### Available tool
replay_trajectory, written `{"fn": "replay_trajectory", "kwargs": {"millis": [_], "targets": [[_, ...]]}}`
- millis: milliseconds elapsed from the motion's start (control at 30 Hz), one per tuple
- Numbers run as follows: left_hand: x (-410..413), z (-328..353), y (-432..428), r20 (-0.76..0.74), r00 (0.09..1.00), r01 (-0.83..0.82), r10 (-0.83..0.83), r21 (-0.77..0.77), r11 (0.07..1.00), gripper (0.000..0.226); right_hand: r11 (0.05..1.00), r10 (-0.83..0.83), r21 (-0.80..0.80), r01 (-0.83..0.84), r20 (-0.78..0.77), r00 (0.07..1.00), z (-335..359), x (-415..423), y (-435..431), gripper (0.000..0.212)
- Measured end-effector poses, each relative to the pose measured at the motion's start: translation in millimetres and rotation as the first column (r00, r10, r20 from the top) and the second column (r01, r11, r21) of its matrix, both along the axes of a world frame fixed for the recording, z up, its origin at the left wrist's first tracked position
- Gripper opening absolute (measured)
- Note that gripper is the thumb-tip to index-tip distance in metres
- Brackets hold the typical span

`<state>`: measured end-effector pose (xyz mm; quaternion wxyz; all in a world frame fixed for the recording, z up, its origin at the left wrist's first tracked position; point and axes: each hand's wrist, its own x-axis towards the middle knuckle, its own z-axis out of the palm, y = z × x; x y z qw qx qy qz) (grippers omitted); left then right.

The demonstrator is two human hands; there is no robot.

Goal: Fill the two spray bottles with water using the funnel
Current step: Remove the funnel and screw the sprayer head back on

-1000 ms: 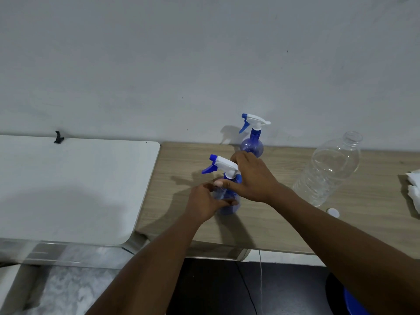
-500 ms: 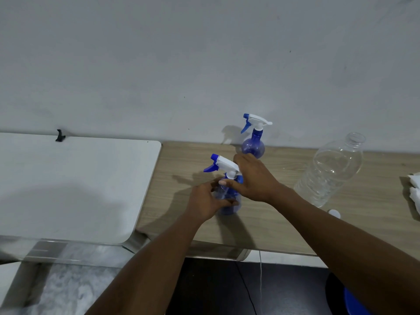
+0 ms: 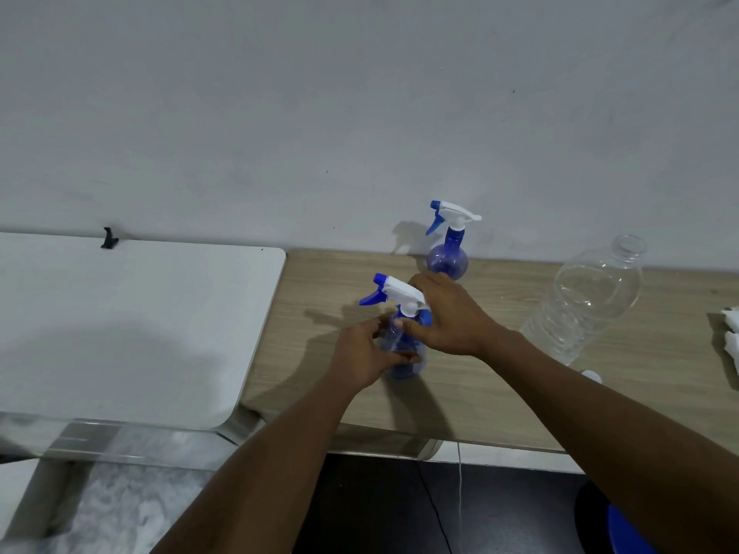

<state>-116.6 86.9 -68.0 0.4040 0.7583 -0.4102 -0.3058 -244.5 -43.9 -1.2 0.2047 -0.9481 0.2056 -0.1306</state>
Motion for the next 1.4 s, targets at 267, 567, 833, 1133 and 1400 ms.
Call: {"fn": "replay_trajectory", "kwargs": {"millis": [267,567,833,1133,1400], "targets": [[-1.1,3.8,0.5,-0.022,1.000,0.018,-0.018,0.001,1.000,0.070,1.000,0.016,-0.008,-0.016,0.025,1.000,-1.4,-1.7,-1.3,0.050],[-0.5,4.9,-0.2,-0.042,0.999,0.010,-0.010,0.016,1.000,0.067,0.998,0.054,-0.019,-0.053,0.042,0.998,-0.3,-2.1,-4.2,0.046],[-0.1,6.5,1.3,-0.087,0.996,0.022,-0.023,-0.007,1.000,0.069,0.999,0.024,-0.044,-0.022,0.041,0.999,-2.1,0.0,-2.5,0.059],[0.3,5.2,0.1,-0.050,0.999,0.004,-0.004,-0.015,1.000,0.071,1.000,-0.022,0.000,0.022,0.035,0.999,-4.7,4.7,1.2,0.047],[-4.5,11.1,-0.8,-0.175,0.982,0.073,-0.069,0.013,0.997,0.069,0.863,-0.150,0.505,-0.017,0.289,0.945,-2.9,-1.0,13.9,0.041]]}}
